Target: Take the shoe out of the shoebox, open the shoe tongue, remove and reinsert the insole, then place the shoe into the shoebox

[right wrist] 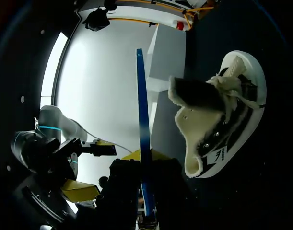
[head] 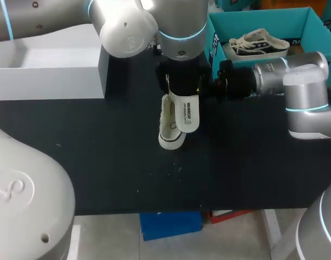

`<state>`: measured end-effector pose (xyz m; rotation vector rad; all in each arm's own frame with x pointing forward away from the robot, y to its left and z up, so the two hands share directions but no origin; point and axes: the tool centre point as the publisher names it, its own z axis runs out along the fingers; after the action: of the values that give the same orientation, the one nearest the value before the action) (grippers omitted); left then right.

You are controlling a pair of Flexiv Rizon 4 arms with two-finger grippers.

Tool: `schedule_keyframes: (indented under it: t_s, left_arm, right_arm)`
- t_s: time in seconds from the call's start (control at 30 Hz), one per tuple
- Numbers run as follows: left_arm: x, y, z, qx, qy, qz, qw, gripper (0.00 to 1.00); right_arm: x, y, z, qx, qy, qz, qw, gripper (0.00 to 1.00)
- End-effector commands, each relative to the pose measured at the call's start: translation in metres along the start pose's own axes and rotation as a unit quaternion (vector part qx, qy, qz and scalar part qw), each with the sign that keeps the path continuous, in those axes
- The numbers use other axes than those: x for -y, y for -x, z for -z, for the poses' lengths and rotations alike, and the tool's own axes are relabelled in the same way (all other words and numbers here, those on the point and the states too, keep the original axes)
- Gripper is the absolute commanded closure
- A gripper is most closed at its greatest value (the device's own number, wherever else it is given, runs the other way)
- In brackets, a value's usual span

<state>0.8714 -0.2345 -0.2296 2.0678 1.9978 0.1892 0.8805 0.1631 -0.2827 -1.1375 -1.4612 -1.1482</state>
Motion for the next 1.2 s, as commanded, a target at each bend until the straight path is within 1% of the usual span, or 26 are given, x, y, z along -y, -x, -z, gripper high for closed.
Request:
schedule_keyframes:
  t_s: [0.03,0.43,0.7,1.2]
  left_arm:
    - [-0.016,-0.004,-0.002,0.003,-0.004,0.000,1.000,0.00]
    - [-0.053,-0.011,-0.013,0.015,-0.005,0.000,1.000,0.00]
    - [-0.082,-0.014,-0.014,0.013,0.002,0.001,1.000,0.00]
    - [-0.121,-0.012,-0.031,0.020,-0.001,0.005,1.000,0.00]
  right_arm:
    - [-0.001,0.000,-0.001,0.001,-0.001,-0.001,1.000,1.00]
    - [-0.001,0.000,-0.001,0.001,-0.001,-0.001,1.000,1.00]
    - [-0.001,0.000,-0.001,0.001,-0.001,-0.001,1.000,1.00]
    - [-0.001,0.000,-0.001,0.001,-0.001,-0.001,1.000,1.00]
